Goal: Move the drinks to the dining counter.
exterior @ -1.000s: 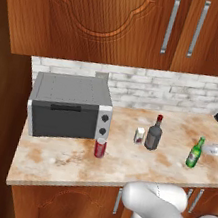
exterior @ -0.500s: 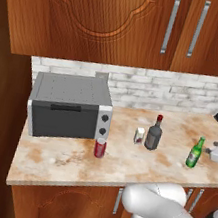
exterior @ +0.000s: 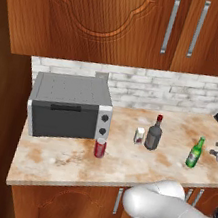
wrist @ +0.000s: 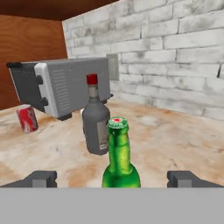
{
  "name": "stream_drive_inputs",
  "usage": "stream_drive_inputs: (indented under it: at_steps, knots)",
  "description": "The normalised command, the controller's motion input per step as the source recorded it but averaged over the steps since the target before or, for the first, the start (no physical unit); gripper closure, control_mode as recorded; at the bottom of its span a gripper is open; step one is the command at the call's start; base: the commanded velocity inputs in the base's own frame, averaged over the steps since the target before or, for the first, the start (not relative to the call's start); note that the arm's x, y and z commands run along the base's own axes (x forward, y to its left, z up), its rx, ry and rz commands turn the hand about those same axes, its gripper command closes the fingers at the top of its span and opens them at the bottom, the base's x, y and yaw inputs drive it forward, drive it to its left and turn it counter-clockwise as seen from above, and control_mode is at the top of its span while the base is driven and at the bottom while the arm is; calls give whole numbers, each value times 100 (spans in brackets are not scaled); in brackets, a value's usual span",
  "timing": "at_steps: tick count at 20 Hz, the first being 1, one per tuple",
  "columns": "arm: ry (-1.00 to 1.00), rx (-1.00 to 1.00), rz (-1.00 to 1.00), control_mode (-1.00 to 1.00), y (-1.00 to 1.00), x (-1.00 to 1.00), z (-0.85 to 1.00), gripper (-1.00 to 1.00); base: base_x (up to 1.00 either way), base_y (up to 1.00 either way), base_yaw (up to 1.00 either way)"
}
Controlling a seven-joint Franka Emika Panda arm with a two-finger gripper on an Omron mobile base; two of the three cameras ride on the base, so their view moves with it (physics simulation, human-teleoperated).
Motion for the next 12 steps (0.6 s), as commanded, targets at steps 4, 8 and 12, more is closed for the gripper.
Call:
stream_drive_inputs:
  at_steps: [4, 8, 12]
  knots:
    - [5, 0, 0, -100, 0, 20, -50, -100, 0, 0, 0]
    - [0, 0, 0, -100, 0, 16, -12, -100, 0, 0, 0]
    - [0, 0, 0, -100, 0, 11, 0, -100, 0, 0, 0]
